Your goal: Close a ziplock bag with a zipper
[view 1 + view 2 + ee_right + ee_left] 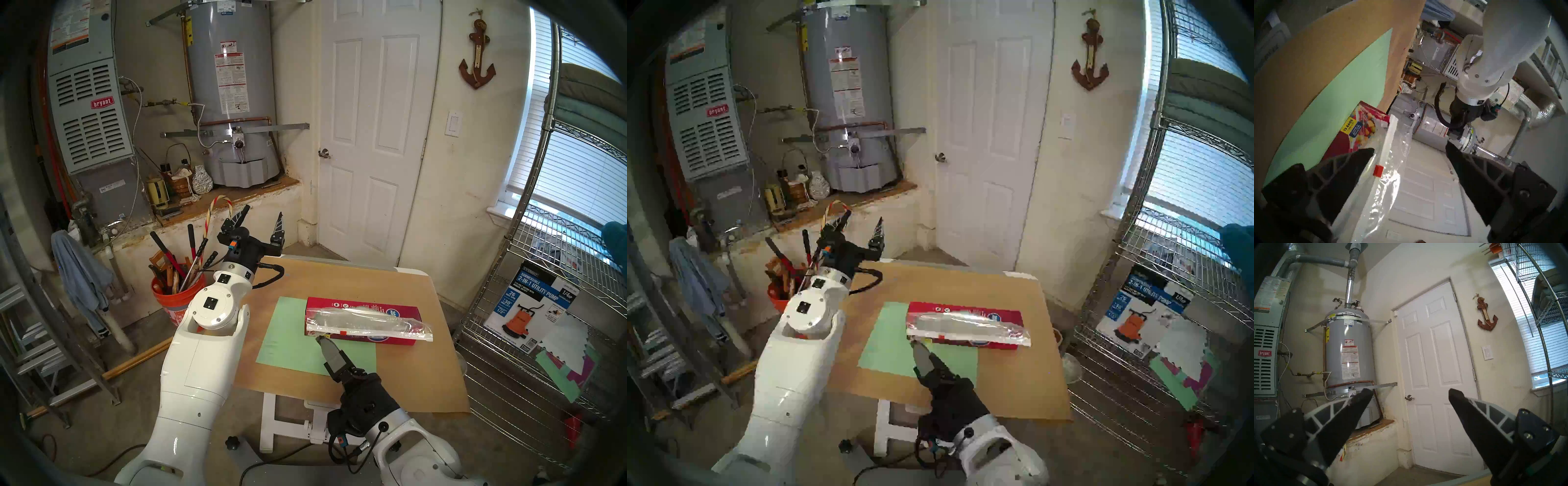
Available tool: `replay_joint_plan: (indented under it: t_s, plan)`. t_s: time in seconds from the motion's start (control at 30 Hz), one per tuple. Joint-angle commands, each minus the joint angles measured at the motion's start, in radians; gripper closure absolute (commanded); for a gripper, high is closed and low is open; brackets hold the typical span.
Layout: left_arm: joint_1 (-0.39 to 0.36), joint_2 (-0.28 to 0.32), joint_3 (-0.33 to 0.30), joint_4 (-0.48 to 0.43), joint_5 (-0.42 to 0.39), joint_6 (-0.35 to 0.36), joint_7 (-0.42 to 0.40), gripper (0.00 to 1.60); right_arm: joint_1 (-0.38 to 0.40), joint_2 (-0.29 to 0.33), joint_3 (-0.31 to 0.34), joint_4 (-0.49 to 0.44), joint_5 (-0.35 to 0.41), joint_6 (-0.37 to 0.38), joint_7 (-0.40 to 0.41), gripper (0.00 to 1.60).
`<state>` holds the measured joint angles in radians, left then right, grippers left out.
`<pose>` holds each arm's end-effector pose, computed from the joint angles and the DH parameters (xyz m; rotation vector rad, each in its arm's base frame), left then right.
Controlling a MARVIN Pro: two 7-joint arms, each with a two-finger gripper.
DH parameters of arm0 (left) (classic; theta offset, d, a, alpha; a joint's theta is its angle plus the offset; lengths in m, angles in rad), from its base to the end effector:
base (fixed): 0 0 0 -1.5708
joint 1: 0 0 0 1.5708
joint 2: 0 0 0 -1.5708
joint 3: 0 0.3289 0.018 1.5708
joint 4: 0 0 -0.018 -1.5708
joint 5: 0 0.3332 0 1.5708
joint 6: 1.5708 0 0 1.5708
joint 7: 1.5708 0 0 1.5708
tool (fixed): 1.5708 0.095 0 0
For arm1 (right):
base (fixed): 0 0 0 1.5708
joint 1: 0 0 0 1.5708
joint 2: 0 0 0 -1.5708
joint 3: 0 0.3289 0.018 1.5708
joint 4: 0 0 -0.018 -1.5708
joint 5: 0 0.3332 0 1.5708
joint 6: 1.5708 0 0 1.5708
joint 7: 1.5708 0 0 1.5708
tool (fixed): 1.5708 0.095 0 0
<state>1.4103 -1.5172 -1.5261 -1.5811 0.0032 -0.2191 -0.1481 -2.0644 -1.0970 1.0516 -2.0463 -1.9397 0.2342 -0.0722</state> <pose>0.4878 -0.0166 -0.2487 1.7041 -0.2984 2.5304 0.2148 0.0990 -0.3486 0.4859 1.6458 1.1870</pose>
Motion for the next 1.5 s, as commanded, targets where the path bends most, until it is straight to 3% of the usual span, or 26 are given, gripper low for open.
replay_joint_plan:
  t_s: [0.0,0.47,0.83,1.03,1.47]
  plan:
    - [-0.013,0.001,-0.001,-0.022,0.001,-0.004,0.0,0.0,0.062,-0.033,-0.027,0.012,-0.008,0.069,-0.046,0.0]
    - [-0.012,0.001,-0.001,-0.024,0.002,-0.003,0.0,0.0,0.124,-0.034,-0.077,0.064,0.002,0.182,-0.008,0.0]
    - [-0.012,0.001,-0.001,-0.024,0.002,-0.002,0.001,0.0,0.149,0.015,-0.128,0.066,0.026,0.248,0.039,0.0]
    - [-0.012,0.001,-0.001,-0.024,0.002,-0.002,0.0,0.0,0.134,0.07,-0.143,0.026,0.048,0.255,0.042,0.0]
    - [-0.012,0.001,-0.001,-0.024,0.002,-0.002,0.0,0.0,0.135,0.109,-0.159,0.023,0.095,0.251,0.034,0.0]
